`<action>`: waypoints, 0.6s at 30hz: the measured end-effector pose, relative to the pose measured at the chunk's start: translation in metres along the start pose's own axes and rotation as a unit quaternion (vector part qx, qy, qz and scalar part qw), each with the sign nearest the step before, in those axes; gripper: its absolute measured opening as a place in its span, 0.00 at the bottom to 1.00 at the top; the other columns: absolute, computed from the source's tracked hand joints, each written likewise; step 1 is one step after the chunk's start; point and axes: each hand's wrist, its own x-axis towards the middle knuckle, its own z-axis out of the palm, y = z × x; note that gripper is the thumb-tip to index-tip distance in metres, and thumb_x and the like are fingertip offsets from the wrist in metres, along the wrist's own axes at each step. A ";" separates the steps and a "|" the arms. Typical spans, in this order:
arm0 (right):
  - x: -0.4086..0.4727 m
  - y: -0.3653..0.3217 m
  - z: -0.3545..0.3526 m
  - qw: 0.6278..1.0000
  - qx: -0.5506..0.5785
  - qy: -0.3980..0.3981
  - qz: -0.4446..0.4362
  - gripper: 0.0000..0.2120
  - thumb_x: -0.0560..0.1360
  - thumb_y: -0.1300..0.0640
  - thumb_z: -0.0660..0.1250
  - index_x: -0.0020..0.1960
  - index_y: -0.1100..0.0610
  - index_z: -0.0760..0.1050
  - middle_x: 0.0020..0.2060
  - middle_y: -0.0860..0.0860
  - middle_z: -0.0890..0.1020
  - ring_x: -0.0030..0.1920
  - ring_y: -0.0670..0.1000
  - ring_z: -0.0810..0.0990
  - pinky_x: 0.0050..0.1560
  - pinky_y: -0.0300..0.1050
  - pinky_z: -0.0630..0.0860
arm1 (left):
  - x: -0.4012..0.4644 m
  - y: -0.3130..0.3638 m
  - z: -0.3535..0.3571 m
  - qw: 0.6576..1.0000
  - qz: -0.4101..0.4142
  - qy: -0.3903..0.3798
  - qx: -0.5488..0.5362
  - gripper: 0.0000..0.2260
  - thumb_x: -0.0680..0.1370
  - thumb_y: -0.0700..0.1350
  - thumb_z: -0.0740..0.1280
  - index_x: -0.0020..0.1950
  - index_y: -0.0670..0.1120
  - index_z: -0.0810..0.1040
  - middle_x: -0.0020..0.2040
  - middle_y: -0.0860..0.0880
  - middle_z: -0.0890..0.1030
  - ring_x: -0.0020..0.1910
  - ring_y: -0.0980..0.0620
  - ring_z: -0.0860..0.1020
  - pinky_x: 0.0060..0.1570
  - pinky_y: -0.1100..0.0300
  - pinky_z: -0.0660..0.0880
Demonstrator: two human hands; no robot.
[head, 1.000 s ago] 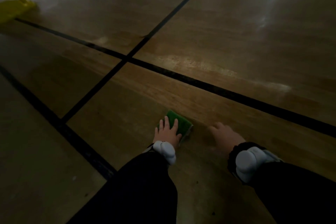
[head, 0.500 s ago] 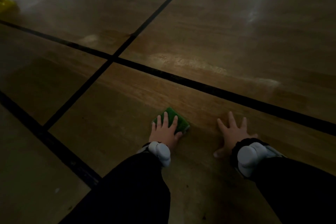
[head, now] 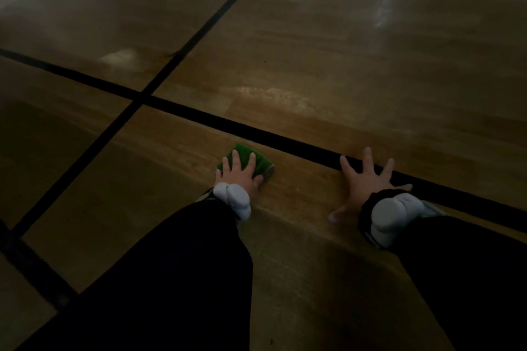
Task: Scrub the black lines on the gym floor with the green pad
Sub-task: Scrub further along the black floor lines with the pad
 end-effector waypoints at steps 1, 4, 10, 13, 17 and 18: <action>0.005 -0.001 -0.004 1.000 0.004 0.000 0.008 0.63 0.58 0.39 0.79 0.74 0.35 0.35 0.75 0.49 0.29 0.74 0.67 0.34 0.67 0.77 0.52 | 0.005 0.000 -0.004 1.000 -0.002 -0.005 -0.003 0.27 0.83 0.57 0.50 0.78 0.54 0.41 0.78 0.45 0.39 0.77 0.39 0.41 0.75 0.42 0.47; 0.018 -0.003 -0.007 1.000 0.011 -0.018 0.018 0.63 0.58 0.42 0.80 0.74 0.35 0.34 0.75 0.50 0.30 0.74 0.69 0.35 0.68 0.74 0.55 | 0.021 0.002 -0.016 1.000 -0.011 -0.016 -0.006 0.27 0.83 0.57 0.50 0.78 0.55 0.41 0.78 0.45 0.39 0.77 0.39 0.41 0.74 0.42 0.47; 0.028 -0.014 -0.014 0.998 0.032 -0.035 0.043 0.53 0.70 0.51 0.76 0.75 0.35 0.37 0.75 0.52 0.31 0.73 0.71 0.36 0.66 0.75 0.60 | 0.054 0.009 -0.041 0.999 -0.033 -0.021 -0.019 0.27 0.82 0.58 0.49 0.78 0.53 0.42 0.78 0.43 0.40 0.77 0.37 0.42 0.73 0.39 0.47; 0.031 -0.013 -0.014 0.997 0.042 -0.039 0.048 0.52 0.71 0.55 0.74 0.75 0.35 0.37 0.75 0.52 0.31 0.74 0.70 0.35 0.65 0.76 0.58 | 0.056 0.019 -0.039 0.998 -0.056 -0.003 -0.033 0.26 0.82 0.59 0.45 0.78 0.53 0.42 0.78 0.44 0.40 0.77 0.38 0.41 0.74 0.39 0.44; 0.034 -0.013 -0.013 0.996 0.062 -0.047 0.042 0.51 0.72 0.56 0.73 0.74 0.34 0.37 0.75 0.52 0.30 0.73 0.70 0.34 0.64 0.78 0.55 | 0.050 0.025 -0.034 0.996 -0.064 0.031 -0.061 0.25 0.82 0.58 0.42 0.78 0.54 0.43 0.79 0.46 0.40 0.77 0.39 0.40 0.74 0.41 0.41; 0.035 -0.013 -0.014 0.996 0.062 -0.047 0.040 0.52 0.72 0.56 0.74 0.74 0.35 0.36 0.75 0.52 0.30 0.73 0.70 0.34 0.63 0.79 0.55 | 0.051 0.025 -0.033 0.996 -0.062 0.034 -0.061 0.25 0.82 0.58 0.43 0.78 0.54 0.43 0.79 0.46 0.40 0.77 0.39 0.40 0.74 0.41 0.41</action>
